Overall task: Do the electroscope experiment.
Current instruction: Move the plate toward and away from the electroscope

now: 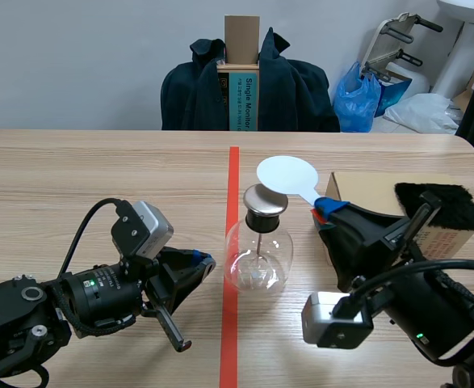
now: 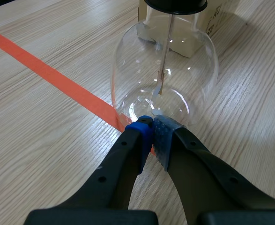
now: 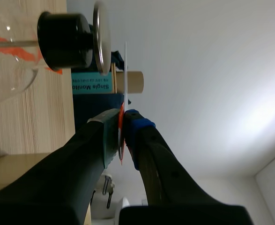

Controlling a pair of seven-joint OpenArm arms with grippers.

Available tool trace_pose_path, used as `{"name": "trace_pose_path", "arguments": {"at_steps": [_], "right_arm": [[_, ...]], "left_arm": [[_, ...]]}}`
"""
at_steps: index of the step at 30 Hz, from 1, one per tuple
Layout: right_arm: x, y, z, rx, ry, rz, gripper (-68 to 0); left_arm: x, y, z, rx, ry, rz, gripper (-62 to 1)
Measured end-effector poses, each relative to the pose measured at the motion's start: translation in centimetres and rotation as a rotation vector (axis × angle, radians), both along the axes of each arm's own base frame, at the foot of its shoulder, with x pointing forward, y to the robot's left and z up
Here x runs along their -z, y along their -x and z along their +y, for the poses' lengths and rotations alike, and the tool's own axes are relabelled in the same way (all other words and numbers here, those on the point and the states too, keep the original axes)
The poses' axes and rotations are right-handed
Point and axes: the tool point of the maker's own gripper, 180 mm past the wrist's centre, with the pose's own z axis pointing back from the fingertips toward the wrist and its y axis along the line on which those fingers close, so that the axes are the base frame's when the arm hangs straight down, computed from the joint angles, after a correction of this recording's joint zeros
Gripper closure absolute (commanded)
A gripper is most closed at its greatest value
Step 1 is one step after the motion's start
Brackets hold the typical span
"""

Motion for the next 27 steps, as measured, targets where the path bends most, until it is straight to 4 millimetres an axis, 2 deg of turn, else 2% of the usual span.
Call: {"name": "trace_pose_path", "arguments": {"at_steps": [9, 14, 18, 27], "right_arm": [[0.1, -1.7, -2.8, 0.182, -0.009, 0.01, -0.8], [0.1, -2.1, -3.5, 0.226, -0.01, 0.013, -0.8], [0.1, -1.9, -3.1, 0.198, -0.004, 0.011, -0.8], [0.2, 0.1, 0.1, -0.005, 0.017, 0.002, -0.8]], "left_arm": [[0.0, 0.0, 0.0, 0.0, 0.0, 0.0, -2.6], [0.0, 0.0, 0.0, 0.0, 0.0, 0.0, -2.6], [0.0, 0.0, 0.0, 0.0, 0.0, 0.0, -2.6], [0.0, 0.0, 0.0, 0.0, 0.0, 0.0, -2.6]]}}
